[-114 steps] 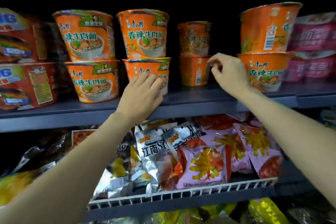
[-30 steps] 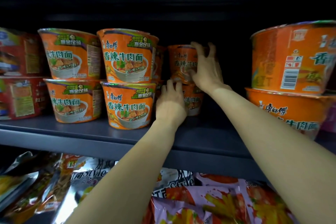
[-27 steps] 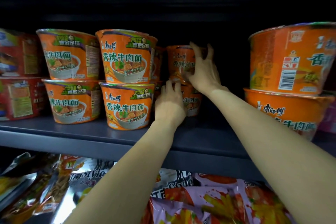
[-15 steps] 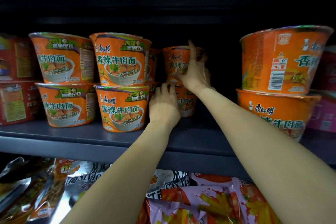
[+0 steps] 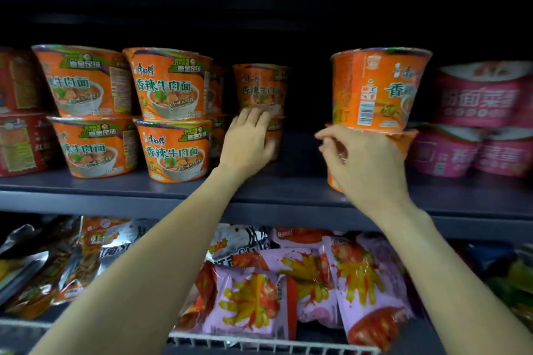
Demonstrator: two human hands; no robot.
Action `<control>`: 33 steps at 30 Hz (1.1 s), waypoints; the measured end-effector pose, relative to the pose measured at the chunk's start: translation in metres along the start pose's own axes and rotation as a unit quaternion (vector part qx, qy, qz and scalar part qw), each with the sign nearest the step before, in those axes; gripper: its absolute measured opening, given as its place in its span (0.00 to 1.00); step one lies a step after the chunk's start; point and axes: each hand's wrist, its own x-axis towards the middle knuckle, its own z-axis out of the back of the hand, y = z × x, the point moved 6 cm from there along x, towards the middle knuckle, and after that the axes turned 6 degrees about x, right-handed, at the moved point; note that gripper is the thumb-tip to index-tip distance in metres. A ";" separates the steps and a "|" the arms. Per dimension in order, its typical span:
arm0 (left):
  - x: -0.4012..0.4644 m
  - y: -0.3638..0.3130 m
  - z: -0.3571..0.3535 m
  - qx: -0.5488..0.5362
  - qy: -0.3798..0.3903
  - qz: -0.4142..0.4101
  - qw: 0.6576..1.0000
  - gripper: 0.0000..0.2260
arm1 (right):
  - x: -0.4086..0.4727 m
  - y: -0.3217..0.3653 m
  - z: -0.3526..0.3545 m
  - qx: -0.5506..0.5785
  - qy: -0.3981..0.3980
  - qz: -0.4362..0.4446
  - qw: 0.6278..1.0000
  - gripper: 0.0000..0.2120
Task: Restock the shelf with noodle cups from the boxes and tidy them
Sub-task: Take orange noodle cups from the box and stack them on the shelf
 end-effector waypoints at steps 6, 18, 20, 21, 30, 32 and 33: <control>-0.013 -0.065 0.022 -0.395 0.172 0.156 0.889 0.26 | -0.032 -0.092 0.053 0.095 -0.079 -0.198 0.972 0.23; -0.066 -0.037 0.028 -0.305 0.060 0.220 0.925 0.45 | -0.021 -0.041 -0.040 0.370 0.118 -0.226 0.893 0.35; -0.074 -0.015 0.036 -0.272 0.030 0.224 0.935 0.45 | -0.015 -0.024 -0.057 0.412 0.140 -0.228 0.871 0.35; -0.076 -0.007 0.039 -0.255 0.022 0.226 0.940 0.45 | -0.013 -0.019 -0.065 0.429 0.147 -0.233 0.860 0.35; -0.079 0.016 0.031 -0.206 0.025 0.240 0.948 0.46 | 0.001 -0.002 -0.105 0.418 0.167 -0.225 0.864 0.37; -0.078 0.015 0.029 -0.203 0.028 0.253 0.946 0.49 | 0.004 -0.004 -0.109 0.375 0.167 -0.229 0.883 0.39; -0.078 0.016 0.029 -0.201 0.028 0.260 0.944 0.49 | 0.007 -0.005 -0.108 0.358 0.163 -0.231 0.890 0.40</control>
